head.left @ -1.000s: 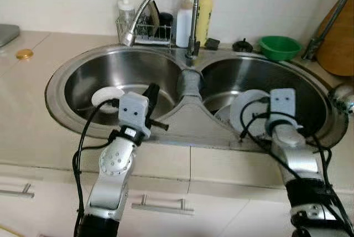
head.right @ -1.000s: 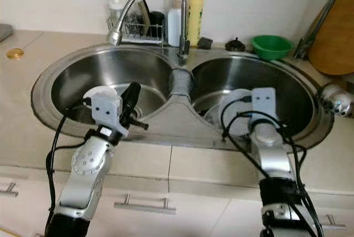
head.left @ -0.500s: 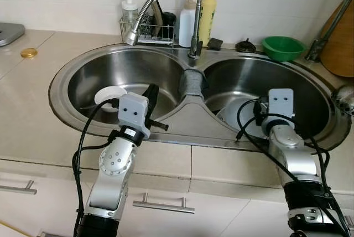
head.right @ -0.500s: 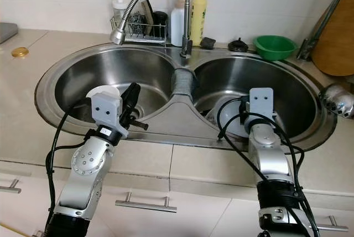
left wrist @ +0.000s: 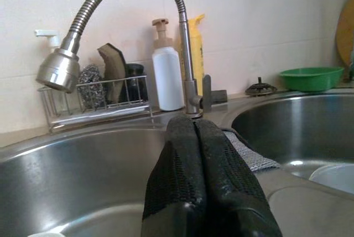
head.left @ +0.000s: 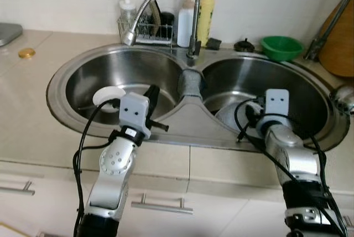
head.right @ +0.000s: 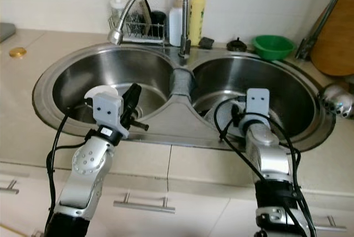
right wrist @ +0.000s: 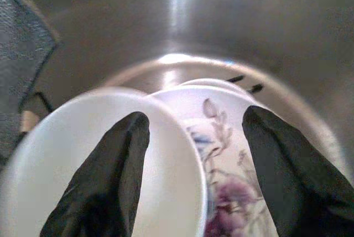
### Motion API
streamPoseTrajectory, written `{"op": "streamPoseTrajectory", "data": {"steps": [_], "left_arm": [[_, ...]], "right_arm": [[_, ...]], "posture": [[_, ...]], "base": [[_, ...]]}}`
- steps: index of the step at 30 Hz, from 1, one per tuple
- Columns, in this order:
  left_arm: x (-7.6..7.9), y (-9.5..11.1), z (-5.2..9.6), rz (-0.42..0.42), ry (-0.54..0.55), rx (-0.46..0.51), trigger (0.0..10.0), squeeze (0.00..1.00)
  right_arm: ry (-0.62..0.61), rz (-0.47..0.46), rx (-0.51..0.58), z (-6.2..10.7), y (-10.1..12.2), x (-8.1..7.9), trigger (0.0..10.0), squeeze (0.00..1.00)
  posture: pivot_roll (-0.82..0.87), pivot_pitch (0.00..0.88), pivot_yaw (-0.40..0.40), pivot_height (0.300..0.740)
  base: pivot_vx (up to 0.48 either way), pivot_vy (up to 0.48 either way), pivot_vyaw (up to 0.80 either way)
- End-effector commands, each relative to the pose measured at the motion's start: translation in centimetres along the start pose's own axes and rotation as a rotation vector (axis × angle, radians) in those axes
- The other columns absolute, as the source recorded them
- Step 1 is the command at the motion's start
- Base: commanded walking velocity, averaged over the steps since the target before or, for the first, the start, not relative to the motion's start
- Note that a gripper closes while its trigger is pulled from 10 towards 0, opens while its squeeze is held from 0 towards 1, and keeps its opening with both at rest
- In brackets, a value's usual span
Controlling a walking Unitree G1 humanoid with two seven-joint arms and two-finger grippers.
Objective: Kitchen organization
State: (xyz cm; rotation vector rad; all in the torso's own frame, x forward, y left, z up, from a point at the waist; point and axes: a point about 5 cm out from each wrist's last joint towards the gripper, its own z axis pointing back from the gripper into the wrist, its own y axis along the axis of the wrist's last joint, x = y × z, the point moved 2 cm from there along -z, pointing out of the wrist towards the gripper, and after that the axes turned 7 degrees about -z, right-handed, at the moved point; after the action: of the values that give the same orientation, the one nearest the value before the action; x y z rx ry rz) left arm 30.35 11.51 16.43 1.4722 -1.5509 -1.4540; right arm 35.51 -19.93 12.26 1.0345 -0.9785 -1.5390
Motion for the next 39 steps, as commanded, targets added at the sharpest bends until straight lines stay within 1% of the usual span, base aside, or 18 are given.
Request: {"op": "streamPoseTrajectory", "data": {"steps": [1,2,3,4,5,7,8,9,10,13,14,15,16,17,20,24,29,39], "left_arm": [[0.3,-0.2,-0.2,-0.007,-0.013,-0.014,10.0,0.0],[0.3,-0.2,-0.2,-0.007,-0.013,-0.016,10.0,0.0],[0.3,-0.3,-0.2,-0.009,-0.014,-0.018,10.0,0.0],[0.3,-0.3,-0.2,-0.011,-0.015,-0.021,10.0,0.0],[0.3,-0.3,-0.1,-0.011,-0.015,-0.022,10.0,0.0],[0.3,-0.3,-0.1,-0.012,-0.014,-0.023,10.0,0.0],[0.2,-0.3,-0.1,-0.013,-0.012,-0.025,10.0,0.0],[0.2,-0.3,-0.1,-0.013,-0.012,-0.025,10.0,0.0],[0.3,-0.3,-0.1,-0.011,-0.011,-0.025,10.0,0.0],[0.3,-0.4,-0.1,-0.01,-0.009,-0.026,10.0,0.0],[0.2,-0.4,-0.1,-0.003,-0.006,-0.028,10.0,0.0],[0.2,-0.4,-0.1,-0.003,-0.006,-0.028,10.0,0.0],[0.2,-0.4,-0.2,0.005,-0.004,-0.029,10.0,0.0],[0.2,-0.4,-0.2,0.008,-0.004,-0.028,10.0,0.0],[0.2,-0.3,-0.2,0.012,-0.004,-0.026,10.0,0.0],[0.3,-0.1,-0.2,0.013,-0.008,-0.018,10.0,0.0],[0.3,0.0,-0.2,0.013,-0.009,-0.007,10.0,0.0],[0.3,0.0,-0.2,0.014,-0.01,-0.003,10.0,0.0]], "right_arm": [[0.016,-0.119,-0.144,-0.1,-2.6,-0.2,10.0,0.96],[0.014,-0.145,-0.158,-0.1,-2.8,-0.2,10.0,0.72],[0.005,-0.193,-0.181,-0.2,-3.0,-0.2,10.0,0.21],[-0.01,-0.286,-0.219,-0.2,-3.3,0.0,10.0,0.0],[-0.013,-0.31,-0.228,-0.2,-3.4,0.0,10.0,0.0],[-0.035,-0.291,-0.215,-0.2,-3.1,0.4,10.0,0.0],[-0.077,-0.318,-0.163,-0.3,-2.4,1.1,10.0,0.0],[-0.077,-0.318,-0.163,-0.3,-2.4,1.1,10.0,0.0],[-0.086,-0.312,-0.094,-0.2,-1.4,1.4,10.0,0.0],[-0.084,-0.256,-0.023,-0.1,-0.2,1.5,10.0,0.0],[-0.081,-0.181,0.07,0.2,1.3,1.3,10.0,0.0],[-0.081,-0.181,0.07,0.2,1.3,1.3,10.0,0.0],[-0.089,-0.067,0.188,0.8,2.9,1.0,10.0,0.0],[-0.09,-0.04,0.219,1.0,3.3,0.8,10.0,0.0],[-0.07,-0.029,0.278,1.4,4.0,0.3,10.0,0.0],[-0.05,0.015,0.393,2.3,5.0,-0.5,10.0,0.0],[-0.033,0.035,0.452,2.9,5.3,-1.0,10.0,0.0],[-0.021,0.046,0.478,3.2,4.9,-1.4,10.0,0.0]], "posture": [[0.14,0.0,-0.05,0.74],[0.14,0.0,-0.051,0.74],[0.14,0.0,-0.051,0.74],[0.14,0.0,-0.052,0.74],[0.14,0.0,-0.052,0.74],[0.14,0.0,-0.052,0.74],[0.14,0.0,-0.052,0.74],[0.14,0.0,-0.052,0.74],[0.14,0.0,-0.052,0.74],[0.14,0.0,-0.051,0.74],[0.14,0.0,-0.051,0.74],[0.14,0.0,-0.051,0.74],[0.14,0.0,-0.051,0.74],[0.14,0.0,-0.051,0.74],[0.14,0.0,-0.051,0.74],[0.14,0.0,-0.051,0.74],[0.14,0.0,-0.051,0.74],[0.14,0.0,-0.05,0.74]], "base": [[0.0,0.0,0.0],[0.0,0.0,0.0],[0.0,0.0,0.0],[0.0,0.0,0.0],[0.0,0.0,0.0],[0.0,0.0,0.0],[0.0,0.0,0.0],[0.0,0.0,0.0],[0.0,0.0,0.0],[0.0,0.0,0.0],[0.0,0.0,0.0],[0.0,0.0,0.0],[0.0,0.0,0.0],[0.0,0.0,0.0],[0.0,0.0,0.0],[0.0,0.436,0.0],[0.0,0.48,0.0],[0.0,0.48,0.0]]}}
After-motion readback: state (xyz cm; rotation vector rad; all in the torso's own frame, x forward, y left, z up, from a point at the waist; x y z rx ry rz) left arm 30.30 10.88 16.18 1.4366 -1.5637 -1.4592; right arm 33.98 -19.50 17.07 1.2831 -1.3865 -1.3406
